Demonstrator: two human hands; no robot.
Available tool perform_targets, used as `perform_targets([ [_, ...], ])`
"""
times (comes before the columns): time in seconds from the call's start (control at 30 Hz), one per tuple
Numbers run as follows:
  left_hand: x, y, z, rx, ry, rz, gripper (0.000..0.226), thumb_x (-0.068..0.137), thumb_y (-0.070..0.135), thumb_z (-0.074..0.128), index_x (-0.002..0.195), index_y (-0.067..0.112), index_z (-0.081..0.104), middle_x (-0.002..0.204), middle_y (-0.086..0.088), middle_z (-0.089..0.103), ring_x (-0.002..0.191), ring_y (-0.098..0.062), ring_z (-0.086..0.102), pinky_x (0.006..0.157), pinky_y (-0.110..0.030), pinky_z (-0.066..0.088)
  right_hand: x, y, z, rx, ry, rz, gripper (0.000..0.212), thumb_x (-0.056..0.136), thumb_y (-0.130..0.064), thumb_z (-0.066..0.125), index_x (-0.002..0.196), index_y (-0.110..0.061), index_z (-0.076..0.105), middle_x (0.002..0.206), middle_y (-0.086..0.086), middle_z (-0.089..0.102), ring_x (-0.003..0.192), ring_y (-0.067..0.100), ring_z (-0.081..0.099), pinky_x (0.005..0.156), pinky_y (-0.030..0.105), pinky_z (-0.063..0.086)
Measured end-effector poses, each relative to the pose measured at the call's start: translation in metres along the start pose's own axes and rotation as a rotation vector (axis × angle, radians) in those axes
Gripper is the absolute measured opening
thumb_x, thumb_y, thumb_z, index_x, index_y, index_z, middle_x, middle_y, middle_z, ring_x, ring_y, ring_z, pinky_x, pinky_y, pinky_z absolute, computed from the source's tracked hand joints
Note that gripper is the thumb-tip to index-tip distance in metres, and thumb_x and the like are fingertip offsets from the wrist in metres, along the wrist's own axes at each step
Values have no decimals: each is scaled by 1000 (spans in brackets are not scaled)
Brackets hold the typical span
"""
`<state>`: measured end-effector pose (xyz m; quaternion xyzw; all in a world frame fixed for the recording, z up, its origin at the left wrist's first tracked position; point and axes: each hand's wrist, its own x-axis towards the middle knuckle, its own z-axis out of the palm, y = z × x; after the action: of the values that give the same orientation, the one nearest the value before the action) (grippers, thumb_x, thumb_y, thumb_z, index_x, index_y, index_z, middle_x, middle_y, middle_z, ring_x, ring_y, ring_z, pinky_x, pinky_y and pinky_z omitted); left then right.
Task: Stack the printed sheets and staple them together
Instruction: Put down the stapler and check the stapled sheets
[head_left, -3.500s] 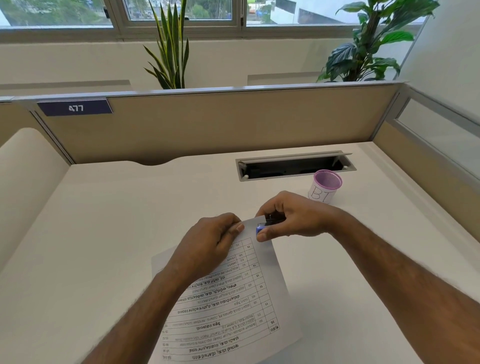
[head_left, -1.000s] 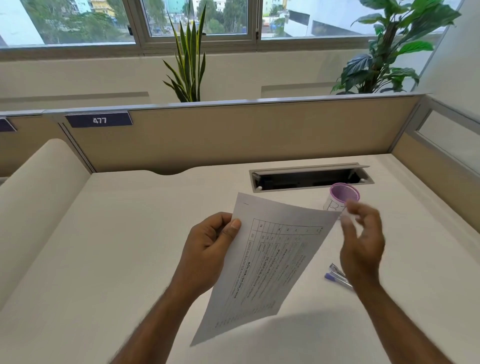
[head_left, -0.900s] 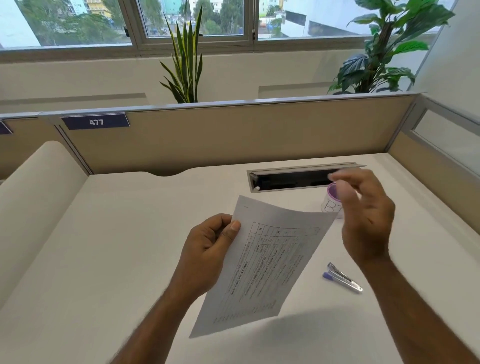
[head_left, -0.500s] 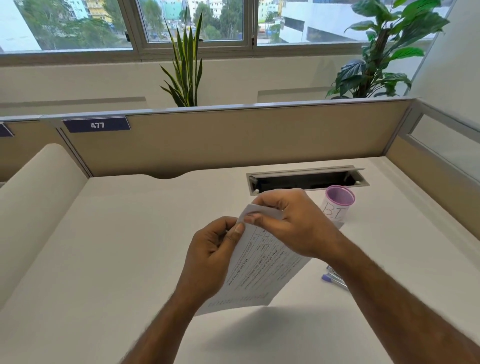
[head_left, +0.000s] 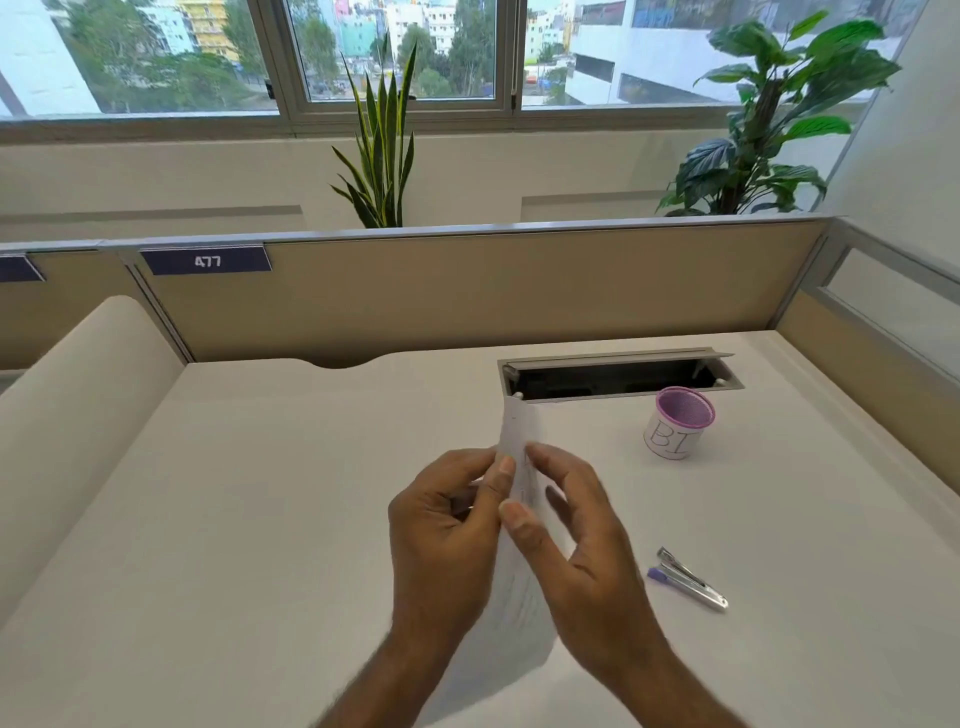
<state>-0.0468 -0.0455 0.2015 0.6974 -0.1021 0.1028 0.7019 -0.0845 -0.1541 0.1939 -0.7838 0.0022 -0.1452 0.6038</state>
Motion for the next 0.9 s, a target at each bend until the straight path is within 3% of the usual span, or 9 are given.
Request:
perform_targets([
  [0.1,-9,3,12,90,-41,89,29,88,37,62,110,25,75,116,11,73,109,-12,68,79,-33,62,-5,-3,3,274,-52,75,75,69,-78,55,134,-43,43,131,-28,56,124,-2,53,96,17,49],
  [0.17,-17,7,19,236,-66,191,44,89,55,49,117,28,71,130,18,64,118,-1,59,92,-19,54,-3,-8,1,381,-30,105,80,66,-79,57,134,-38,47,129,-22,61,122,1,57,95,18,51],
  [0.23,-20,7,24,348,-110,254,46,92,55,41,121,31,67,138,22,56,119,-1,56,96,-12,46,0,-9,-3,489,30,151,76,67,-75,60,128,-30,54,121,-15,68,116,5,63,87,17,54],
  [0.37,-21,2,24,500,-127,361,40,91,44,48,124,28,65,141,18,54,120,-2,54,100,-13,45,8,-7,-11,548,162,217,51,75,-62,59,114,-28,65,108,-7,75,106,15,70,78,24,59],
  [0.47,-21,-2,23,531,-108,436,37,87,48,54,120,33,61,137,15,57,119,1,51,98,-21,47,11,-5,-19,633,153,297,33,86,-35,47,109,-20,66,94,-3,78,92,18,74,62,22,59],
  [0.57,-21,-1,22,590,-57,435,37,80,51,57,114,37,56,128,14,50,116,9,42,95,-17,40,14,-6,-21,848,94,399,35,93,-26,45,118,-9,62,101,12,76,91,29,74,68,34,62],
  [0.7,-3,-3,0,631,137,341,54,77,51,59,123,22,53,132,-1,47,127,-14,43,103,-24,30,21,1,-23,971,49,396,36,87,-22,50,113,-5,68,115,24,70,102,38,69,86,45,59],
  [0.8,26,-15,-34,613,260,40,84,72,63,55,138,13,38,148,-11,37,138,-24,35,110,-38,27,24,6,-26,922,68,398,33,82,-22,53,105,-11,75,113,18,72,103,35,70,89,48,57],
  [0.9,42,-22,-59,289,151,-306,73,78,64,62,134,21,42,130,-5,61,108,-17,63,86,-36,51,26,12,-28,882,80,411,36,82,-21,54,112,-10,71,118,18,71,113,38,65,100,54,48],
])
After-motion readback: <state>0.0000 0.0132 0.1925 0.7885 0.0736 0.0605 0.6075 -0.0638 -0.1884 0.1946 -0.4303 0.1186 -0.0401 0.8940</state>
